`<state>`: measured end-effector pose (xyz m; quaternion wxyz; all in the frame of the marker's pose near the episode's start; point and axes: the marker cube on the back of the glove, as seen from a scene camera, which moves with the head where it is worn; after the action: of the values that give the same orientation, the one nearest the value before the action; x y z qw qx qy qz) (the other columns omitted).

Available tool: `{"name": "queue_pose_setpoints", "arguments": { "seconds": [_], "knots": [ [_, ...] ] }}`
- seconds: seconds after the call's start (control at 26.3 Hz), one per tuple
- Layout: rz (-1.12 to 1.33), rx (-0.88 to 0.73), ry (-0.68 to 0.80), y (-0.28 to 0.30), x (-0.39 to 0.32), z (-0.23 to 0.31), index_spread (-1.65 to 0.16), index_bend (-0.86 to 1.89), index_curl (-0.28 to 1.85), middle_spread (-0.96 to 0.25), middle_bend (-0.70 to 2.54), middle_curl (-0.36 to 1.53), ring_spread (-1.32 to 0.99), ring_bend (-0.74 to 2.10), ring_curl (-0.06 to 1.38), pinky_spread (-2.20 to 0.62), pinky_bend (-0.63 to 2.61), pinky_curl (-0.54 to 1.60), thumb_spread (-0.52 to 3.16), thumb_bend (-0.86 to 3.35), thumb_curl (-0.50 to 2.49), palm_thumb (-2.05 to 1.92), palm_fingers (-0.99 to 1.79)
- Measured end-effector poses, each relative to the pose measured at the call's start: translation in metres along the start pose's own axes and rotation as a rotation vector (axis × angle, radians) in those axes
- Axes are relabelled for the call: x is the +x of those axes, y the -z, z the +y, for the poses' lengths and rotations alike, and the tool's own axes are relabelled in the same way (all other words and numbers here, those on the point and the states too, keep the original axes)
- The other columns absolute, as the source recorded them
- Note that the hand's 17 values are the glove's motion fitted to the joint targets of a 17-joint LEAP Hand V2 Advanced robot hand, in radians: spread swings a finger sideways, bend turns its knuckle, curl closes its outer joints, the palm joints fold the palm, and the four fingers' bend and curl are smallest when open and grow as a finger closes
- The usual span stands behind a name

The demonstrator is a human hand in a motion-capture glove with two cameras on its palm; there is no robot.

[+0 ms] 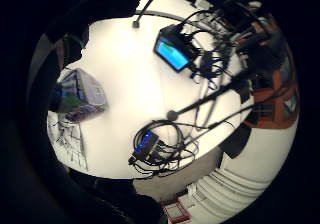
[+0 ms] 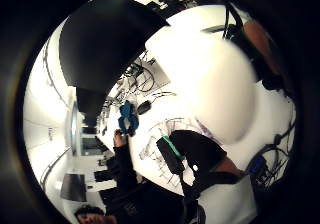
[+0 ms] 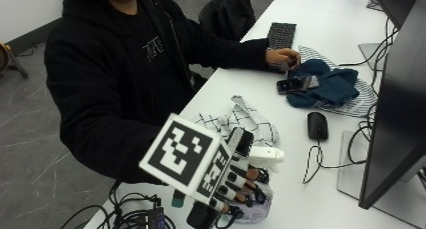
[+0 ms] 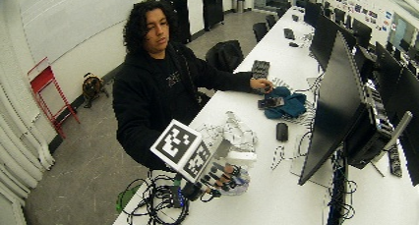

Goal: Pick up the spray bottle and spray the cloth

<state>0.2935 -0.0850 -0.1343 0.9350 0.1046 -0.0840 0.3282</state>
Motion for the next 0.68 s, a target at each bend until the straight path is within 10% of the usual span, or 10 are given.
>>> {"name": "queue_pose_setpoints", "arguments": {
  "seconds": [0.68],
  "knots": [
    [-0.801,0.359,-0.078,-0.083,-0.008,-0.025,-0.31,0.14,0.37,-0.23,0.33,0.43,-0.24,0.52,0.4,-0.21,0.32,0.35,0.79,0.06,0.43,0.84,1.38]
  ]
}}
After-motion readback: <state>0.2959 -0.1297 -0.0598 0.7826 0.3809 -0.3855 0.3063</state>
